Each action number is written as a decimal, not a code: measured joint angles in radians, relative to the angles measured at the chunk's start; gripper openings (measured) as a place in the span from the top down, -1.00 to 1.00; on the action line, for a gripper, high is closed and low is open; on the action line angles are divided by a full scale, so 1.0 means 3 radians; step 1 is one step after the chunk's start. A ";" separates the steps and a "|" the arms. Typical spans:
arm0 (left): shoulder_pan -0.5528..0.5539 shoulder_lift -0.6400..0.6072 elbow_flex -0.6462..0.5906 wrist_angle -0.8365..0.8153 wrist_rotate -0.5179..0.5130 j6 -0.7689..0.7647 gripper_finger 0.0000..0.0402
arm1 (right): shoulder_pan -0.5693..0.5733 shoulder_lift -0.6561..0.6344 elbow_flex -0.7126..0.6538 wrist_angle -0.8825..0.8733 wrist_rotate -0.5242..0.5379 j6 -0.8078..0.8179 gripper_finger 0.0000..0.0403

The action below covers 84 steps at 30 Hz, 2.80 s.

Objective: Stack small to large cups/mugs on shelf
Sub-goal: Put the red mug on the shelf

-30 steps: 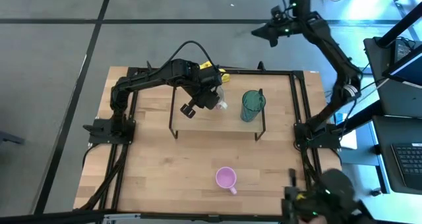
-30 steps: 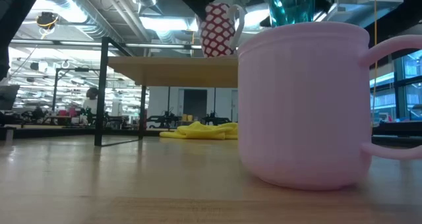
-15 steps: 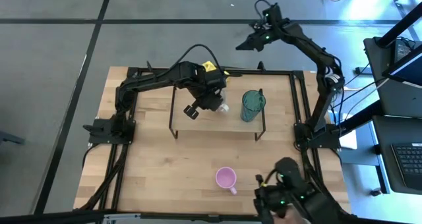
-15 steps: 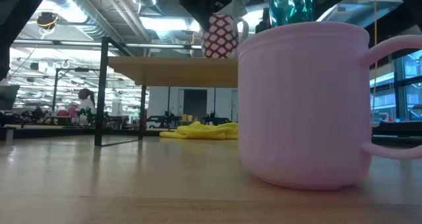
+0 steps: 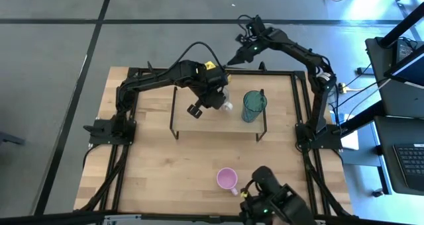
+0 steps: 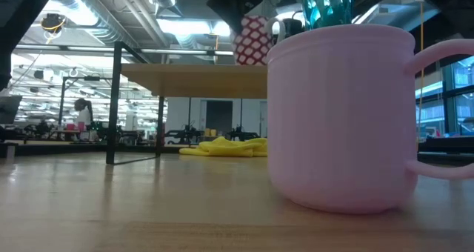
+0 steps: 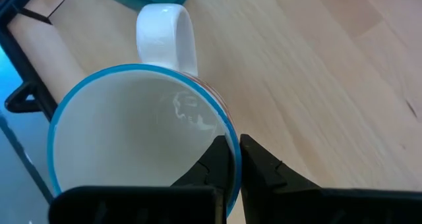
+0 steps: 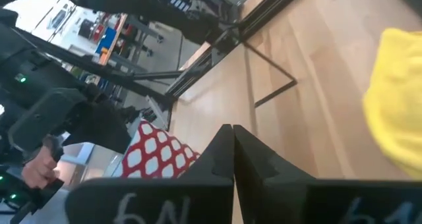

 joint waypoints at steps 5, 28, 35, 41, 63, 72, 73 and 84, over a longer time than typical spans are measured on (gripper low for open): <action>-0.0003 0.0000 0.0000 -0.0004 0.0062 -0.0001 0.95 | 0.0105 0.0002 0.0000 -0.0003 -0.0027 0.0000 1.00; 0.0000 0.0000 0.0000 -0.0076 0.0049 -0.0025 0.95 | 0.0704 0.0001 0.0000 -0.0457 0.0093 -0.0258 1.00; -0.0001 0.0000 0.0000 -0.0077 0.0049 -0.0026 0.93 | 0.0756 0.0001 0.0000 -0.0457 0.0099 -0.0274 1.00; -0.0001 -0.0001 0.0000 -0.0077 0.0049 -0.0027 0.94 | 0.0755 0.0001 0.0000 -0.0462 0.0100 -0.0281 1.00; -0.0054 -0.0002 0.0000 -0.0093 0.0054 -0.0294 0.86 | 0.0754 -0.0001 0.0000 -0.0623 0.0161 -0.0389 0.98; -0.0085 -0.0006 0.0000 -0.0086 0.0050 -0.0465 0.78 | 0.0763 -0.0002 0.0000 -0.0644 0.0157 -0.0385 0.97; -0.0085 -0.0007 0.0000 -0.0085 0.0041 -0.0471 0.77 | 0.0763 -0.0002 0.0000 -0.0644 0.0156 -0.0385 0.97; -0.0098 -0.0008 0.0001 -0.0087 0.0034 -0.0606 0.73 | 0.0763 -0.0002 0.0000 -0.0642 0.0155 -0.0403 0.97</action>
